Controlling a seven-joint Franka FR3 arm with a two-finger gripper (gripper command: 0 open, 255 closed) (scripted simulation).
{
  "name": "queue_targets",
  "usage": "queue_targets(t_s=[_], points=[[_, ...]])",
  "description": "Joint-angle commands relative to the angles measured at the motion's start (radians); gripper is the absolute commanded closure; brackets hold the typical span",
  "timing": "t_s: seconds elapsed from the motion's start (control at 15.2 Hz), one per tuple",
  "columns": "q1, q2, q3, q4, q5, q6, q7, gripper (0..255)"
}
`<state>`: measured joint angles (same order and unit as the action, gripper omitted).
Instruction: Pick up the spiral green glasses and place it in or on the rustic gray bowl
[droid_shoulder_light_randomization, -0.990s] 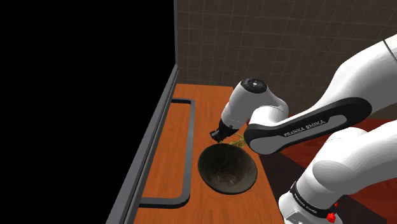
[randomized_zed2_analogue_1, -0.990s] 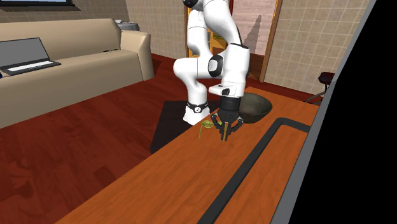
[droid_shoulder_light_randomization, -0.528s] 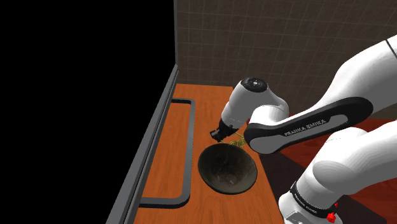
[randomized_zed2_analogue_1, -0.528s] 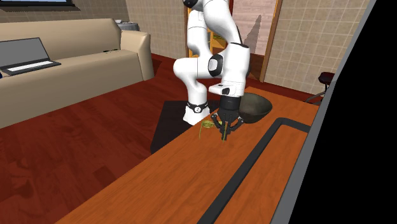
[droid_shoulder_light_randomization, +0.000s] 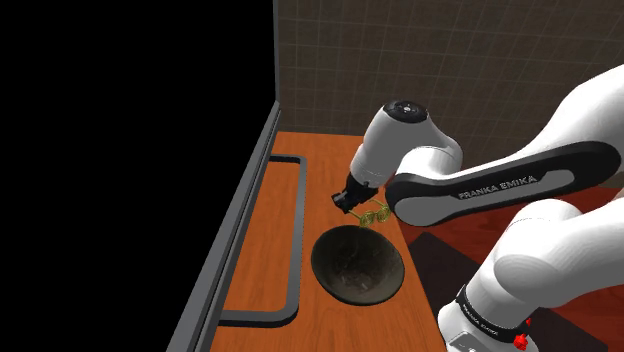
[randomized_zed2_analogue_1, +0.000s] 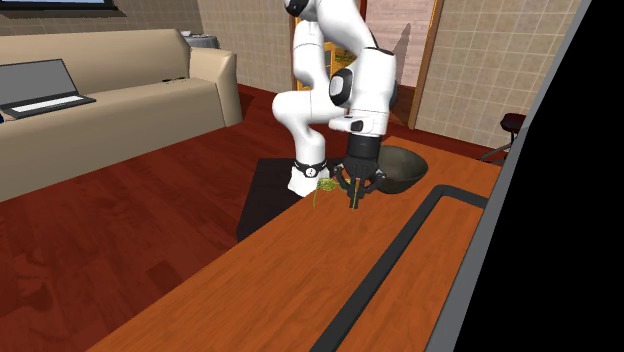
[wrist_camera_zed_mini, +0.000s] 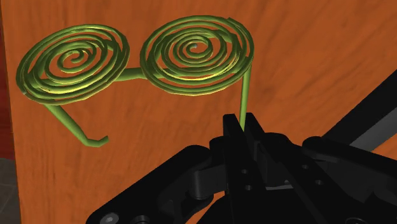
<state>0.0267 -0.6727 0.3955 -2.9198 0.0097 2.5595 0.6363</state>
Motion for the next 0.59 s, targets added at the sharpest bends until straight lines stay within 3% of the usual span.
queue_targets(t_s=[0.0, 0.53], points=[[0.007, -0.025, -0.013, 0.016, 0.004, -0.041, -0.012, 255], [0.022, -0.096, -0.05, 0.086, 0.008, -0.182, -0.044, 255]])
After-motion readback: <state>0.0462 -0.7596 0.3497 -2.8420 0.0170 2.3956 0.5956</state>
